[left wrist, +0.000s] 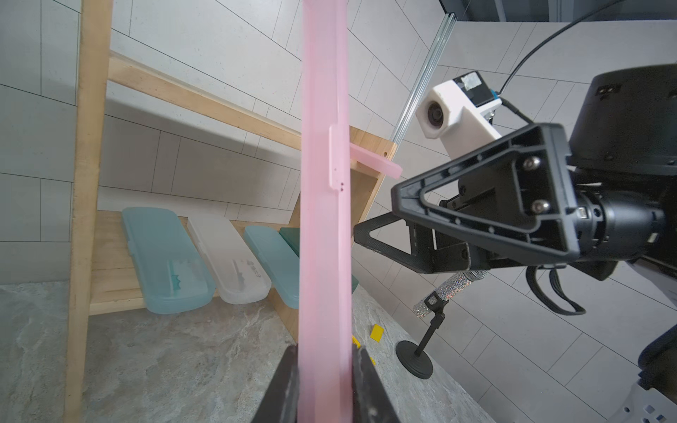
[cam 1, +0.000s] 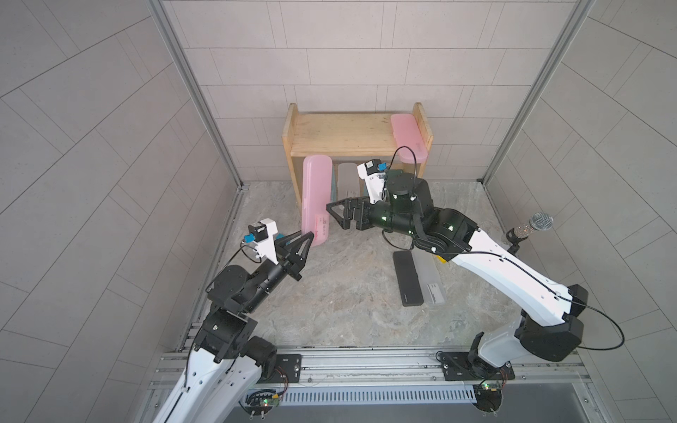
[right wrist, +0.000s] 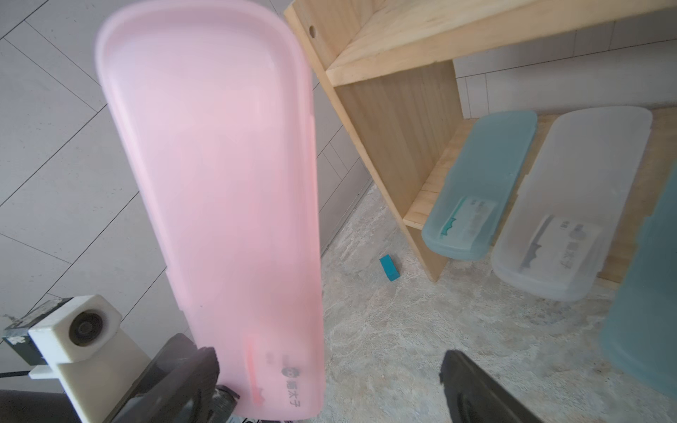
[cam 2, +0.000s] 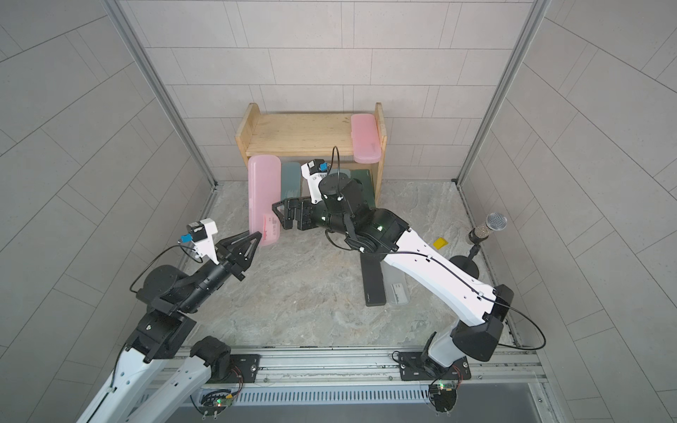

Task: Remove the pencil cases from the shelf
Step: Pick up the pencil case from the shelf.

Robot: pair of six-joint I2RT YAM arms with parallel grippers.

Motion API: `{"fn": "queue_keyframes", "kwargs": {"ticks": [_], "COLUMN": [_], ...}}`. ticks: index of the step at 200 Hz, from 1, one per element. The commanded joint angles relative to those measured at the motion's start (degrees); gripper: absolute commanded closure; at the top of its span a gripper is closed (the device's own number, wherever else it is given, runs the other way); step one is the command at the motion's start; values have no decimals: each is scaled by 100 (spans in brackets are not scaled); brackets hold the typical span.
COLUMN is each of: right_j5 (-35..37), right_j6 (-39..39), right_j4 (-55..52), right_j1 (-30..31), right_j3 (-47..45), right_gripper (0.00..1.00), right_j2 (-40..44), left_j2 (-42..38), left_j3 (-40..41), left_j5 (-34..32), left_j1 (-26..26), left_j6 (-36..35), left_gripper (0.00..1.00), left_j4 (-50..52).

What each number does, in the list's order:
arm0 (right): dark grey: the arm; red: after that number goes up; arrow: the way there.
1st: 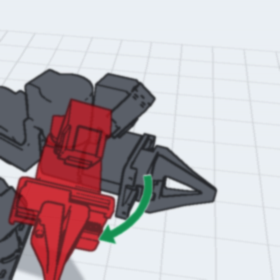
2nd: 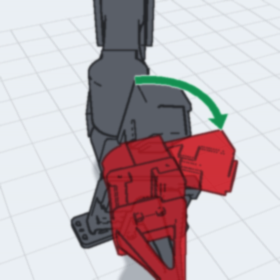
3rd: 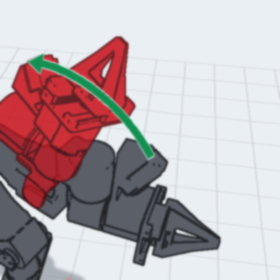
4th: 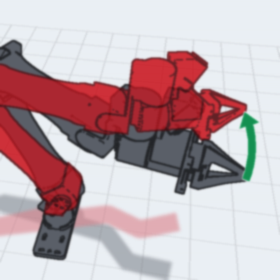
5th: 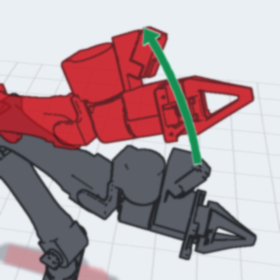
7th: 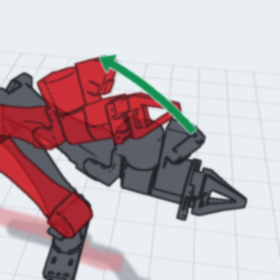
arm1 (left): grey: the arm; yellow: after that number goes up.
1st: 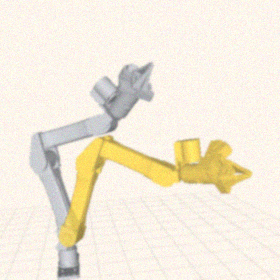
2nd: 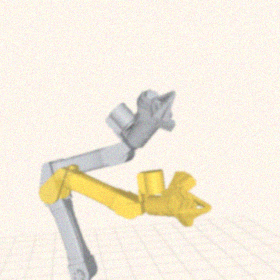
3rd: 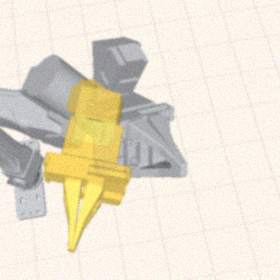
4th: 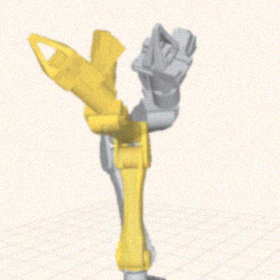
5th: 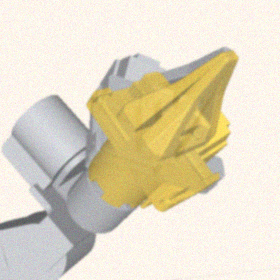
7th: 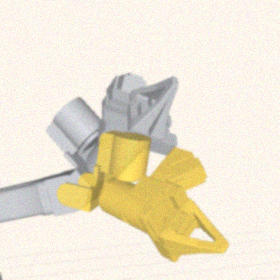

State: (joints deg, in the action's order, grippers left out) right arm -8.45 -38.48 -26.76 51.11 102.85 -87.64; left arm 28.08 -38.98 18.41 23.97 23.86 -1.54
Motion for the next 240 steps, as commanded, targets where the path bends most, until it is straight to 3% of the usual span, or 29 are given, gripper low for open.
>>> {"fn": "queue_keyframes", "kwargs": {"ticks": [1,138,154,182,191,205,220,240], "right_j5": [133,185,219,420,543,743,932,1033], "right_j6": [-47,51,50,127,201,304,435,601], "right_j4": [123,-91,-109,-162,-169,-221,-291,-501], "right_j1": [165,382,382,398,415,417,409,384], "right_j3": [336,1097,1128,1078,988,740,343,-465], "right_gripper": [0,0,6,26,36,46,47,47], "right_j2": [-122,-923,-957,-940,-875,-707,-404,191], "left_j2": [-11,-172,-207,-214,-223,-223,-214,-214], "left_j3": [-237,-245,-227,-248,-245,-253,-293,-401], "left_j5": [45,141,134,143,147,126,37,-290], "left_j1": [3,7,3,7,3,3,3,7], "left_j6": [-135,-137,-145,-181,-188,-191,-196,-234], "left_gripper": [100,100,100,100,87,36,2,0], "left_j4": [-87,79,97,219,246,260,334,566]}}
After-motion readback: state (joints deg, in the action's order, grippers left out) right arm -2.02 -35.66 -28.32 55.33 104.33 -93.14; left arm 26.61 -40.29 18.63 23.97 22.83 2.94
